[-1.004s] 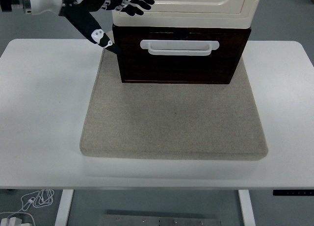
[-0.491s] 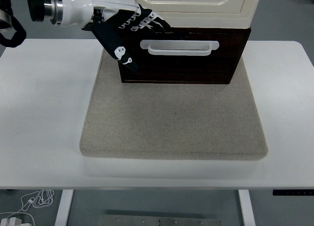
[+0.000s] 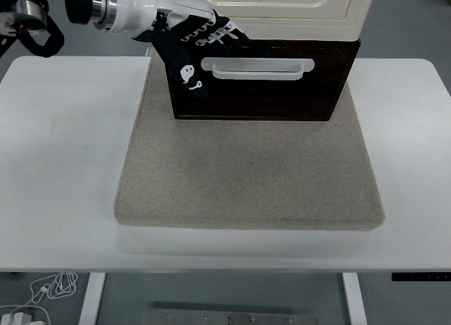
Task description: Open the drawer under the combination cabinet
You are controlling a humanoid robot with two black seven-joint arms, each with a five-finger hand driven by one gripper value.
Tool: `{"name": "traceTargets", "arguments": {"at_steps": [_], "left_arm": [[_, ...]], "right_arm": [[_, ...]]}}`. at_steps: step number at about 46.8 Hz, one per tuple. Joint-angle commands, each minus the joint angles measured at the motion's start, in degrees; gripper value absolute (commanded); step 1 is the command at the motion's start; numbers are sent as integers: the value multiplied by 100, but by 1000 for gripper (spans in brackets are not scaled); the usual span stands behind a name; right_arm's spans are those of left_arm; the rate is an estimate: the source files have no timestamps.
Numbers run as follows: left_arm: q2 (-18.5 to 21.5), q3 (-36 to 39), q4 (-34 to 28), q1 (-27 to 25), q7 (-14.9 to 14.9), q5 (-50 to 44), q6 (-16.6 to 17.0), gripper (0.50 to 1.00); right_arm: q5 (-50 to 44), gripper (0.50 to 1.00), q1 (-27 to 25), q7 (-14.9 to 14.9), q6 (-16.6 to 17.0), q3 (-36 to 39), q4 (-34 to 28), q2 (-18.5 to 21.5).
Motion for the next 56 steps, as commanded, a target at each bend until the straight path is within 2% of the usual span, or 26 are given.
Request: {"name": "traceTargets", "arguments": {"at_steps": [1, 21, 47, 56], "left_arm": [[-3, 13, 76, -31, -1, 4, 0, 1000], [-284, 118, 279, -102, 52, 426, 0, 1000], [-1031, 233, 850, -146, 43, 1050, 0, 1000], [-1146, 259, 867, -137, 43, 1138, 0, 1000]], "right_arm": [[0, 928, 0, 0, 3, 0, 0, 0], [0, 928, 0, 0, 3, 0, 0, 0], [0, 928, 0, 0, 3, 0, 0, 0], [0, 928, 0, 0, 3, 0, 0, 0]]}}
